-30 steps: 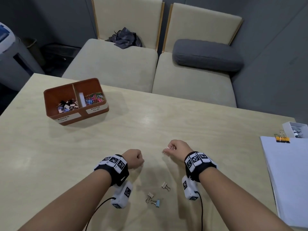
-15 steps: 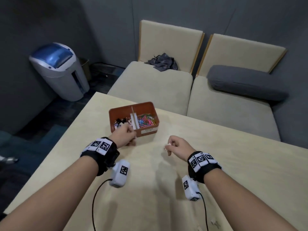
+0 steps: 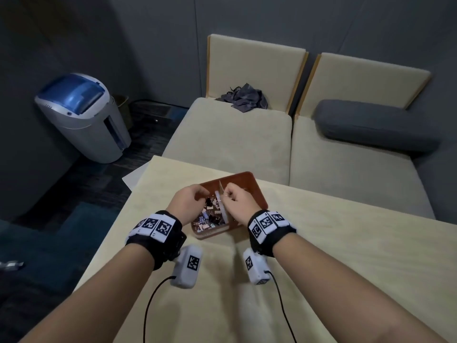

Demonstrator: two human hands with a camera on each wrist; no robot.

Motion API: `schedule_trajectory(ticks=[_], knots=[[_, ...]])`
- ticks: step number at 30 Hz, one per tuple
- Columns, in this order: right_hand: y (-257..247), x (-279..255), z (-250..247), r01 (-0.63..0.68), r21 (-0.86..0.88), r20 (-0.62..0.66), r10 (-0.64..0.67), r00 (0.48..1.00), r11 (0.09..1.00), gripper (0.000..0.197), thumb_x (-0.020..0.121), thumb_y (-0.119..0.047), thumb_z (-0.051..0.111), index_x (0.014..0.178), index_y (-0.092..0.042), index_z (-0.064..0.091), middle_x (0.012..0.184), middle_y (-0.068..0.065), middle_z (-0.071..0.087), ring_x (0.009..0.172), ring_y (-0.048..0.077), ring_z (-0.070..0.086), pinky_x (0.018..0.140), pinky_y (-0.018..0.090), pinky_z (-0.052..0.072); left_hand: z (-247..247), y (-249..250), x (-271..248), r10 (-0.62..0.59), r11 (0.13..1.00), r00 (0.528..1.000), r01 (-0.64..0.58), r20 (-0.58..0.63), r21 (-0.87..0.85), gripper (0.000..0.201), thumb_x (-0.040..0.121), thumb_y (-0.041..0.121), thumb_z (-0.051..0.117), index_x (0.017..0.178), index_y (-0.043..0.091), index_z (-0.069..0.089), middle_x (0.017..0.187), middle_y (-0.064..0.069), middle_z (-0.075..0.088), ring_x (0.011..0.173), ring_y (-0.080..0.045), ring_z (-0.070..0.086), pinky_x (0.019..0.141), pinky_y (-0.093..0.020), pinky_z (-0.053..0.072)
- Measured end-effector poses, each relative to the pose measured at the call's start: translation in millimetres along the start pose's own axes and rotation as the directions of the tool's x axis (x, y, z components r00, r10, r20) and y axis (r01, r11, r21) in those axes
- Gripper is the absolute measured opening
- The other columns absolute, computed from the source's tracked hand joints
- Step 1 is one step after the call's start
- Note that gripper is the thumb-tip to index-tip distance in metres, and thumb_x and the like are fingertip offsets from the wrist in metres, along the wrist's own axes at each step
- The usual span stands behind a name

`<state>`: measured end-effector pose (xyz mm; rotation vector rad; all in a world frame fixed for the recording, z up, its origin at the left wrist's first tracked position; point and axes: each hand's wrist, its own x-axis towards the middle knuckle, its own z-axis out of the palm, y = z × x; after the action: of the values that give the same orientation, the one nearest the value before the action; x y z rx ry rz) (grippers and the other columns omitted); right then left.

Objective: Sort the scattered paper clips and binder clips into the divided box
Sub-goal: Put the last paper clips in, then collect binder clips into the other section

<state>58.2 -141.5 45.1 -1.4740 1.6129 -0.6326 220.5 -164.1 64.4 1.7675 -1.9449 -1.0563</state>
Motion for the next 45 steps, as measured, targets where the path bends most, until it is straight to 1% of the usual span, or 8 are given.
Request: schedule_trajectory(ticks=[3,7,13,16,18,23,32,45], knots=[[-9.6,10.6,20.0,-0.002,-0.060,0.026,0.004,1.000,0.998,0.003,0.090,-0.021,0.053,0.089,-0.019,0.055,0.079,0.002,0.063,0.072,0.018,0.058,0.067,0.027,0.047,-8.9,-8.9,-5.1,0.006,0.999,0.999,-0.008,-0.038,-0.035,0.026,0.085,-0.002,0.049,0.103,0.008,0.065,0.102,-0.008,0.068,0.096,-0.025,0.062,0.085,-0.027,0.046],[-15.0,7.8,28.6,-0.012,-0.125,0.045,0.018,0.999,0.992,0.027,0.087,-0.020,0.060,0.113,-0.017,0.059,0.101,0.004,0.066,0.089,0.018,0.060,0.087,0.027,0.047,-16.0,-11.0,-13.0,0.036,0.999,0.996,-0.039,-0.081,-0.037,0.025,0.086,-0.002,0.048,0.104,0.006,0.063,0.100,-0.007,0.067,0.093,-0.022,0.061,0.084,-0.024,0.044],[8.8,-31.6,-10.3,-0.016,-0.032,-0.105,0.012,0.994,0.999,0.013,0.092,-0.019,0.054,0.099,-0.020,0.064,0.094,-0.001,0.069,0.084,0.018,0.065,0.075,0.029,0.053,-4.1,10.4,-25.6,0.114,0.991,0.993,-0.115,-0.021,-0.068,0.015,0.088,0.004,0.054,0.097,0.011,0.064,0.088,-0.001,0.066,0.078,-0.017,0.059,0.072,-0.022,0.045],[41.5,-67.7,-40.8,-0.015,-0.072,-0.154,0.004,0.988,0.997,0.014,0.092,-0.016,0.054,0.096,-0.018,0.067,0.092,-0.004,0.067,0.073,0.006,0.058,0.067,0.015,0.043,14.2,27.3,-37.4,0.151,0.987,0.987,-0.148,0.062,-0.055,0.013,0.089,0.008,0.054,0.092,0.018,0.062,0.079,0.001,0.065,0.068,-0.015,0.059,0.060,-0.021,0.046],[71.5,-97.3,-61.7,-0.075,-0.114,-0.187,0.053,0.981,0.991,0.013,0.091,-0.015,0.055,0.097,-0.017,0.066,0.093,-0.004,0.065,0.063,-0.001,0.049,0.062,0.011,0.037,31.9,40.0,-47.1,0.184,0.983,0.977,-0.184,0.112,-0.008,0.011,0.089,0.012,0.056,0.089,0.023,0.061,0.083,0.002,0.065,0.070,-0.012,0.059,0.069,-0.025,0.048],[148.3,-183.5,-112.7,-0.316,-0.243,-0.237,0.260,0.936,0.917,0.025,0.086,-0.015,0.060,0.111,-0.018,0.058,0.105,0.003,0.056,0.070,0.008,0.047,0.075,0.023,0.036,87.7,72.3,-77.0,0.229,0.970,0.932,-0.243,0.282,0.016,0.009,0.089,0.017,0.057,0.097,0.021,0.059,0.089,0.003,0.065,0.074,-0.013,0.062,0.063,-0.020,0.050],[234.0,-310.0,-148.6,-0.513,-0.410,-0.021,0.555,0.832,0.754,0.044,0.074,-0.034,0.075,0.113,-0.034,0.056,0.110,-0.004,0.045,0.100,0.016,0.056,0.089,0.030,0.047,224.3,105.7,-136.5,0.184,0.934,0.809,-0.322,0.559,0.158,0.030,0.084,0.024,0.066,0.111,0.016,0.056,0.099,0.004,0.058,0.081,-0.013,0.056,0.074,-0.022,0.040],[282.2,-337.7,-122.2,-0.301,-0.377,0.130,0.371,0.919,0.876,0.029,0.079,-0.030,0.071,0.105,-0.031,0.059,0.110,-0.003,0.044,0.098,0.020,0.055,0.090,0.034,0.048,342.1,100.6,-215.7,0.057,0.919,0.752,-0.297,0.657,0.260,0.041,0.065,0.033,0.083,0.098,0.028,0.059,0.099,0.004,0.045,0.077,-0.010,0.047,0.072,-0.018,0.038]])
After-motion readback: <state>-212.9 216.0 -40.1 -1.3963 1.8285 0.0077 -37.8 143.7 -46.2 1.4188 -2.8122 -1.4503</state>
